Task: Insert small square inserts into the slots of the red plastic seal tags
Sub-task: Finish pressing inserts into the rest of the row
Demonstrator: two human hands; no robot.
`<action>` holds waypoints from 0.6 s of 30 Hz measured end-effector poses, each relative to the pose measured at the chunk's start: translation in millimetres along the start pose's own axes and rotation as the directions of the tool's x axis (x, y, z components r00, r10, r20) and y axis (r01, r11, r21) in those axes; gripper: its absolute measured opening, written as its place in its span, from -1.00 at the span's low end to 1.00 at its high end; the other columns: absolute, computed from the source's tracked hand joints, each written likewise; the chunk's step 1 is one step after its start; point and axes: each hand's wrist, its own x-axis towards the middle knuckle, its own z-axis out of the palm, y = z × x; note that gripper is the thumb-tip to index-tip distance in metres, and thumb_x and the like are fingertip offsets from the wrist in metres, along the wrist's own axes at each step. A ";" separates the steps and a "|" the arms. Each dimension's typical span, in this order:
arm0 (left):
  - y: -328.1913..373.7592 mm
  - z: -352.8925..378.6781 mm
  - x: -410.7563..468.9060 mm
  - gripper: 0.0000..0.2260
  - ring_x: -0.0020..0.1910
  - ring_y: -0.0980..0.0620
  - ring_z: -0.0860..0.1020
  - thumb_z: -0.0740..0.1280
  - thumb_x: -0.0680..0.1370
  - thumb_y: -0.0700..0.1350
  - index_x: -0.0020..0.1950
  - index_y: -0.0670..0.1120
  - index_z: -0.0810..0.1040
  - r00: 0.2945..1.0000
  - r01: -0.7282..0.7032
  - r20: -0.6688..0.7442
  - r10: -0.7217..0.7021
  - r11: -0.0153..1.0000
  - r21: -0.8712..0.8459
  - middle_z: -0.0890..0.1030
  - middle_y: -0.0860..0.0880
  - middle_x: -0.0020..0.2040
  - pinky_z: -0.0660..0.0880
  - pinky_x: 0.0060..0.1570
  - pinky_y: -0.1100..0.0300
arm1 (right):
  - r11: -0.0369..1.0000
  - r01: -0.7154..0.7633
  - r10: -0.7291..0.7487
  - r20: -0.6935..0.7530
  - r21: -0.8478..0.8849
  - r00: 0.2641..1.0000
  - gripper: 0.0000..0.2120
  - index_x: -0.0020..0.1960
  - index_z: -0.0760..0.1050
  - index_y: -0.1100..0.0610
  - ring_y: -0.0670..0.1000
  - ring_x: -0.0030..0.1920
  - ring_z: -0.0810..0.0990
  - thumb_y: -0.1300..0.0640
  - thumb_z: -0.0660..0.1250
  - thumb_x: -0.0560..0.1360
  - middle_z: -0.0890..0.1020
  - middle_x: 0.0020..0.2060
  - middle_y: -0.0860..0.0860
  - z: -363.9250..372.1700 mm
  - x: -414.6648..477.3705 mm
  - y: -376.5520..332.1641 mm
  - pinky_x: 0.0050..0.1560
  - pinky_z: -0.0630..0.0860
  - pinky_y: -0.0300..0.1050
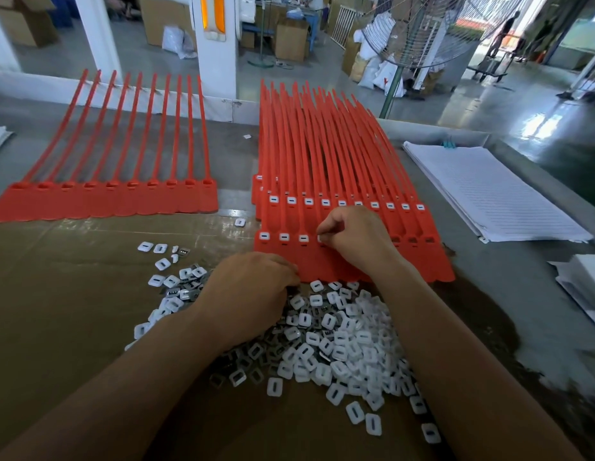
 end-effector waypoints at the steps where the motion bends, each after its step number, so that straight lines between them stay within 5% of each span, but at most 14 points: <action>1: 0.1 0.1 0.0 -0.64 0.26 0.21 0.39 0.14 0.51 -0.16 0.25 0.10 0.49 1.000 0.000 -0.002 0.000 1.000 -0.001 0.44 0.20 0.30 0.33 0.18 0.30 | 1.000 -0.012 0.012 0.008 0.005 1.000 -0.91 -0.12 0.61 0.05 -0.08 0.01 0.55 0.20 0.40 0.41 0.64 -0.11 -0.07 -0.6 0.7 -0.8 0.05 0.46 -0.15; 5: 0.3 0.1 -0.3 -0.66 0.22 0.16 0.45 0.16 0.50 -0.18 0.21 0.07 0.54 1.000 -0.006 -0.013 0.006 1.000 -0.008 0.49 0.16 0.26 0.38 0.14 0.27 | 0.997 -0.075 0.074 0.042 0.016 0.996 -0.80 -0.28 0.49 -0.05 -0.02 -0.01 0.57 0.22 0.44 0.37 0.55 -0.23 -0.10 -4.3 4.3 -5.0 0.08 0.51 -0.02; 9: 0.9 -0.1 -0.6 -0.68 0.17 0.12 0.50 0.20 0.48 -0.20 0.16 0.05 0.58 1.000 -0.003 -0.023 0.002 1.000 -0.012 0.54 0.13 0.21 0.42 0.11 0.24 | 0.991 -0.131 0.131 0.101 -0.005 0.986 -0.73 -0.38 0.47 -0.05 -0.04 0.01 0.56 0.23 0.47 0.34 0.58 -0.25 -0.11 -8.7 10.8 -9.1 0.05 0.47 -0.11; 13: 1.5 0.2 -0.5 -0.68 0.15 0.11 0.51 0.20 0.49 -0.20 0.15 0.05 0.58 1.000 -0.006 -0.026 0.005 1.000 -0.015 0.55 0.13 0.20 0.43 0.11 0.22 | 0.981 -0.191 0.193 0.157 -0.033 0.968 -0.79 -0.35 0.53 -0.01 0.00 0.06 0.54 0.25 0.45 0.35 0.64 -0.05 0.00 -9.8 18.6 -13.9 0.03 0.42 -0.12; 18: 1.8 -0.3 -0.5 -0.69 0.13 0.10 0.53 0.21 0.47 -0.21 0.11 0.03 0.61 1.000 0.003 -0.024 -0.003 1.000 -0.022 0.57 0.11 0.17 0.47 0.09 0.20 | 0.983 -0.179 0.182 0.181 -0.033 0.966 -0.84 -0.29 0.55 0.05 -0.04 -0.08 0.56 0.26 0.44 0.37 0.64 -0.10 0.00 -12.0 19.6 -14.5 0.07 0.51 -0.09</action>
